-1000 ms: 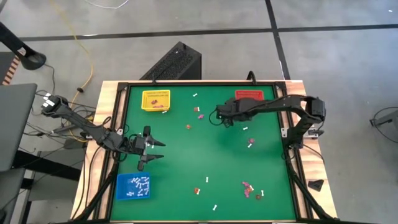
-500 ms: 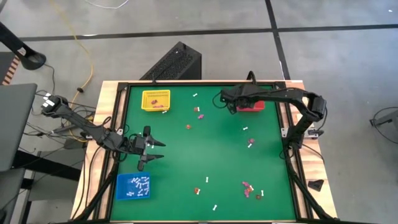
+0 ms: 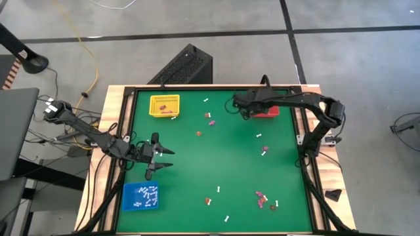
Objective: Sort Halloween decoration
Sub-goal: Put the pink skeleton toy into the yellow bin
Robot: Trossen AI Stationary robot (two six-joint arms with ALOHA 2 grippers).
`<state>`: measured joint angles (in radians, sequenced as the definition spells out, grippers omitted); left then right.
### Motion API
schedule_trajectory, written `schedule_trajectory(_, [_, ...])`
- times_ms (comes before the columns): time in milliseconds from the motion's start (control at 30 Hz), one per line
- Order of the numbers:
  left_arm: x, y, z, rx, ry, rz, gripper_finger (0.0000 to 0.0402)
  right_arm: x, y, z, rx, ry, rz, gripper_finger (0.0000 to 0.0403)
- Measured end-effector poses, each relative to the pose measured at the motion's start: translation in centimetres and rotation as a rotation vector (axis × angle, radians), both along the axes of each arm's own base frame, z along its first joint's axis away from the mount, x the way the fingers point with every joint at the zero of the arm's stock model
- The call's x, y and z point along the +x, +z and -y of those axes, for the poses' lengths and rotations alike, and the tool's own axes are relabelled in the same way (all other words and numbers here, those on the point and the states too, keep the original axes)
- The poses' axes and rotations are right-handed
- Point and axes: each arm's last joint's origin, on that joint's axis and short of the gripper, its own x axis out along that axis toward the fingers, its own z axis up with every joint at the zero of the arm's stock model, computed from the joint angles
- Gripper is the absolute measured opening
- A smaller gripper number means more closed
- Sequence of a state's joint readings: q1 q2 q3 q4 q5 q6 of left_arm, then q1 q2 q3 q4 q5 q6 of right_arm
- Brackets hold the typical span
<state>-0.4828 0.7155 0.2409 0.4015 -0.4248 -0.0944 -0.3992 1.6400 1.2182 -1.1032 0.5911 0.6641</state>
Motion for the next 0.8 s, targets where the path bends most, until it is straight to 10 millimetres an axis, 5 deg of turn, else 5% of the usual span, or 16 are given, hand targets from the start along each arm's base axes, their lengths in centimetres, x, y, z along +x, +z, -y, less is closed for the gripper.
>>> schedule_trajectory(167, [0.0,-0.1,0.0,0.001,0.0,-0.009,0.0208,1.2,0.0,-4.8,0.04,0.091,0.004,0.0234])
schedule_trajectory(400, [0.0,-0.2,0.0,-0.01,0.004,-0.018,0.0208,1.7,-0.2,-14.0,0.254,0.313,0.0,0.0233])
schedule_trajectory(633, [0.0,-0.2,0.0,-0.007,0.009,-0.022,0.0208,0.0,-0.4,-24.6,0.456,0.643,0.034,0.0232])
schedule_trajectory(800, [0.0,-0.2,-0.1,-0.006,0.027,-0.021,0.0208,-1.3,-0.2,-30.2,0.505,0.817,0.182,0.0232])
